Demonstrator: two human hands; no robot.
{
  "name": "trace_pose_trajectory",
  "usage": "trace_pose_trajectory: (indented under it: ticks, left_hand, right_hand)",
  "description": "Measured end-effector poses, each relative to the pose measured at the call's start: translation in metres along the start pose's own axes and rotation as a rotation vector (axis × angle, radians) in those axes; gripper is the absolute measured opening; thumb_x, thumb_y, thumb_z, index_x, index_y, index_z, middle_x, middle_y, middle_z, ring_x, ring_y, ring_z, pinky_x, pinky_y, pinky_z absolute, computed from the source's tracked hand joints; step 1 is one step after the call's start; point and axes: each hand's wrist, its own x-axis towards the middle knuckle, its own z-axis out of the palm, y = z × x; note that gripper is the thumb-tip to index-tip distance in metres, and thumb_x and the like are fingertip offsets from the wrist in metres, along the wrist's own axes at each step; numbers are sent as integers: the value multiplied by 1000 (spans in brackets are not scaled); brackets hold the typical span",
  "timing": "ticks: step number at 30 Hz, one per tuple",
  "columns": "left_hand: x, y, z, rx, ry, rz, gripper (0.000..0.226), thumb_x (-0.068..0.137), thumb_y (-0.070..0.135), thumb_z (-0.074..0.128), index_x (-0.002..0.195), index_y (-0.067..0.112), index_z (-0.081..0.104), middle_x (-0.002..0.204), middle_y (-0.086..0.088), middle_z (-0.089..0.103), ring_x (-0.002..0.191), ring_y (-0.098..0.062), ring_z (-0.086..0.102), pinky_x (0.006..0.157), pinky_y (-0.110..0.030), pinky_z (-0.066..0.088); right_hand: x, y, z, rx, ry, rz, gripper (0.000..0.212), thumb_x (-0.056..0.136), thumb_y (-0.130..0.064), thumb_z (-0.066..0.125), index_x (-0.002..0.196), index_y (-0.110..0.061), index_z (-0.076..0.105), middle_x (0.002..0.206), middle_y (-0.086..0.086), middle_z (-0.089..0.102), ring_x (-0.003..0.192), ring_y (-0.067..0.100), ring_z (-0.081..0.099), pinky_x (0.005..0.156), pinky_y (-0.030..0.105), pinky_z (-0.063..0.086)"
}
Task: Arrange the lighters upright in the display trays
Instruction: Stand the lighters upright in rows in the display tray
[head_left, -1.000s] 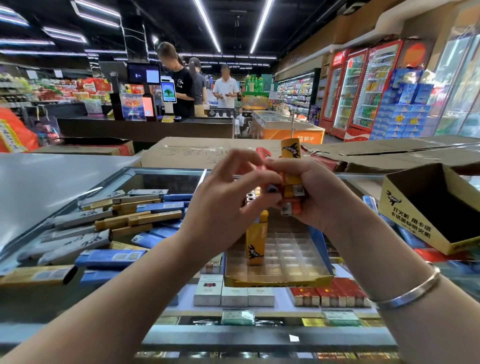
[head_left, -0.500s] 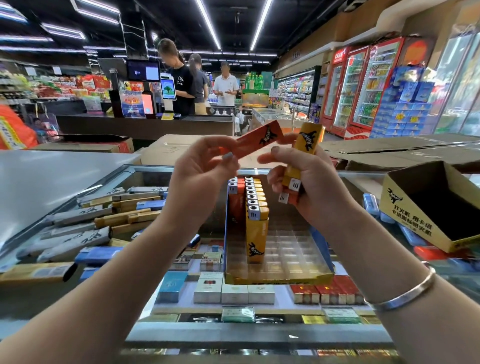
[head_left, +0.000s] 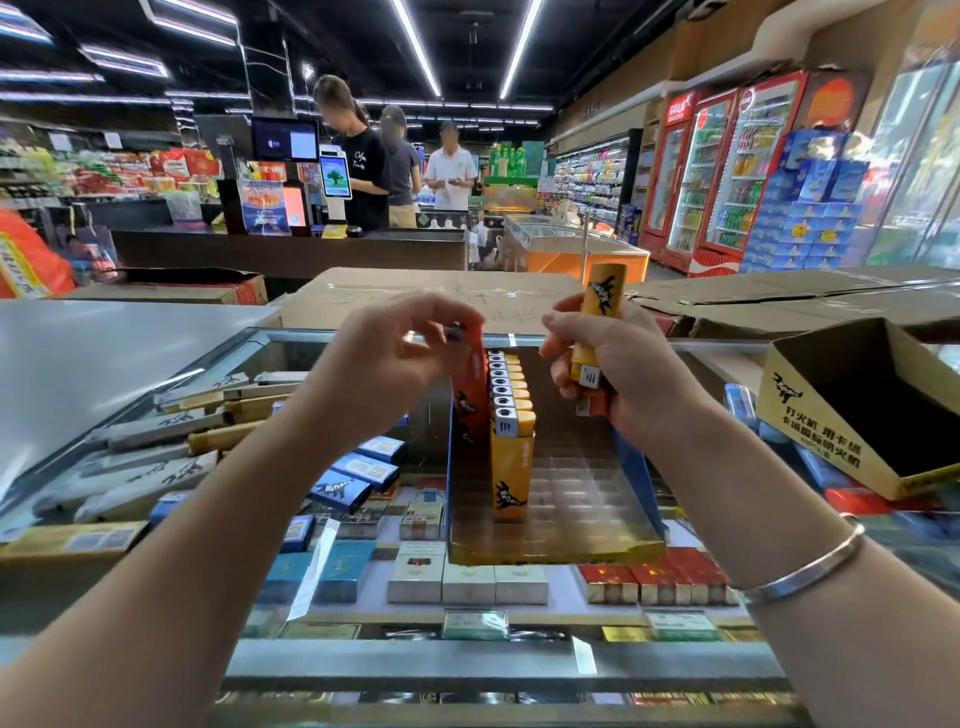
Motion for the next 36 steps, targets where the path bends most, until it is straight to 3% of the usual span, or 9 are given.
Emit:
trace_pose_trajectory:
  ticks: [3, 6, 11, 22, 25, 28, 31, 34, 36]
  left_hand:
    - [-2, -4, 7, 154, -89, 48, 27, 79, 1, 67, 101, 17, 68, 92, 12, 59, 84, -10, 61, 77, -28, 56]
    - [-3, -5, 13, 266, -85, 81, 26, 79, 5, 68, 102, 17, 69, 89, 19, 55, 81, -8, 61, 76, -30, 56]
    - [-3, -8, 13, 284, -88, 55, 17, 77, 6, 71, 92, 13, 69, 89, 12, 56, 81, -8, 61, 75, -28, 56]
    - [-1, -9, 5, 226, -156, -18, 12, 77, 14, 72, 85, 22, 72, 82, 16, 53, 80, -6, 57, 76, -21, 51]
    - [-2, -9, 5, 286, -134, 21, 12, 77, 18, 71, 87, 24, 71, 81, 18, 53, 77, -2, 57, 74, -20, 50]
    - [-3, -10, 7, 370, -55, 45, 9, 76, 21, 72, 85, 18, 71, 80, 20, 53, 75, -2, 58, 72, -29, 54]
    - [-3, -9, 6, 354, -85, 3, 6, 76, 20, 72, 79, 24, 67, 78, 17, 60, 74, -4, 61, 73, -35, 56]
    - [-3, -6, 3, 292, -137, -84, 6, 76, 37, 65, 73, 37, 60, 77, 16, 64, 72, -4, 62, 69, -40, 56]
    - [-4, -1, 3, 271, -95, -82, 22, 72, 55, 54, 76, 34, 62, 79, 16, 61, 73, -6, 61, 68, -42, 56]
  right_hand:
    - [0, 0, -1, -20, 7, 7, 8, 89, -13, 60, 94, -13, 53, 67, 4, 57, 51, 13, 53, 45, 22, 44]
    - [0, 1, -1, -16, -4, 9, 8, 88, -14, 60, 91, -14, 53, 64, 2, 55, 50, 13, 52, 46, 23, 43]
    - [1, 3, -1, -5, -33, 23, 14, 89, -21, 61, 81, -17, 50, 59, -2, 51, 50, 13, 52, 46, 24, 43]
    - [2, -3, -6, 12, -130, 52, 35, 72, -38, 69, 87, -15, 47, 58, 2, 52, 41, 13, 49, 36, 20, 38]
    - [5, -4, -7, 58, -104, 78, 18, 88, -24, 60, 87, -14, 45, 63, 6, 52, 40, 14, 48, 35, 19, 36]
    - [6, -6, -7, 79, -97, 92, 10, 84, -5, 48, 88, -11, 41, 68, 7, 51, 41, 15, 47, 37, 19, 33]
    - [6, -7, -10, 36, -125, 62, 13, 84, -1, 50, 93, -8, 46, 75, 9, 54, 45, 15, 51, 37, 21, 36]
    - [5, -7, -13, -69, -189, 23, 18, 82, -9, 64, 97, -8, 55, 77, 9, 61, 52, 15, 58, 40, 21, 41]
    - [4, -8, -14, -93, -218, 4, 26, 72, -18, 70, 94, -9, 60, 72, 7, 64, 52, 16, 60, 38, 20, 42]
